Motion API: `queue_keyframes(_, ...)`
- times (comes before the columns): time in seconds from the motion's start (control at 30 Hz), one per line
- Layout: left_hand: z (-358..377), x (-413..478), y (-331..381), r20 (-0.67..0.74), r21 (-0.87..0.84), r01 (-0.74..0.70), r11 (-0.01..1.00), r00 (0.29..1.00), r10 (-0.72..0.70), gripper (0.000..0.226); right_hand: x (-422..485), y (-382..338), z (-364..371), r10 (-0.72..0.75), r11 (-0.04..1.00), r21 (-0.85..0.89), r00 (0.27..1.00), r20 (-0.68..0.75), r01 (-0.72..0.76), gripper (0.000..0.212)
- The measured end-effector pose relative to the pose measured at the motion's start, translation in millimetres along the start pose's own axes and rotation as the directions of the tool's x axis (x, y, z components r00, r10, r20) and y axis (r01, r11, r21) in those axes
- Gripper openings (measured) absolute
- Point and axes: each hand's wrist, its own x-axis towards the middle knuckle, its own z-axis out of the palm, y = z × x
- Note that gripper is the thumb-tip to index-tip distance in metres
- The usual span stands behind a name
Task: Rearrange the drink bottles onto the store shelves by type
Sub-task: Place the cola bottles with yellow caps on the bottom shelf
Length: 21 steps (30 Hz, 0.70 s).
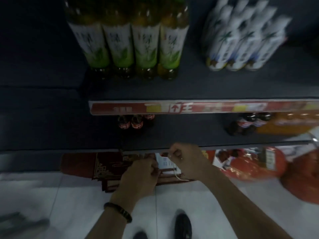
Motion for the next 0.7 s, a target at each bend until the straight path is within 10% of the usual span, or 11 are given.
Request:
queue_keyframes(0.47, -70, -11, 274, -0.097, 0.091, -0.463, 0.882, 0.877, 0.471, 0.025, -101, 12, -256, 0.067, 0.998, 0.017, 0.904, -0.422, -0.065, 0.008)
queue_keyframes(0.7, -30, 90, 407, -0.115, 0.240, -0.428, 0.872, 0.879, 0.463, 0.046, -24, 101, -411, 0.080, 0.984, -0.122, 0.931, -0.356, -0.131, 0.029)
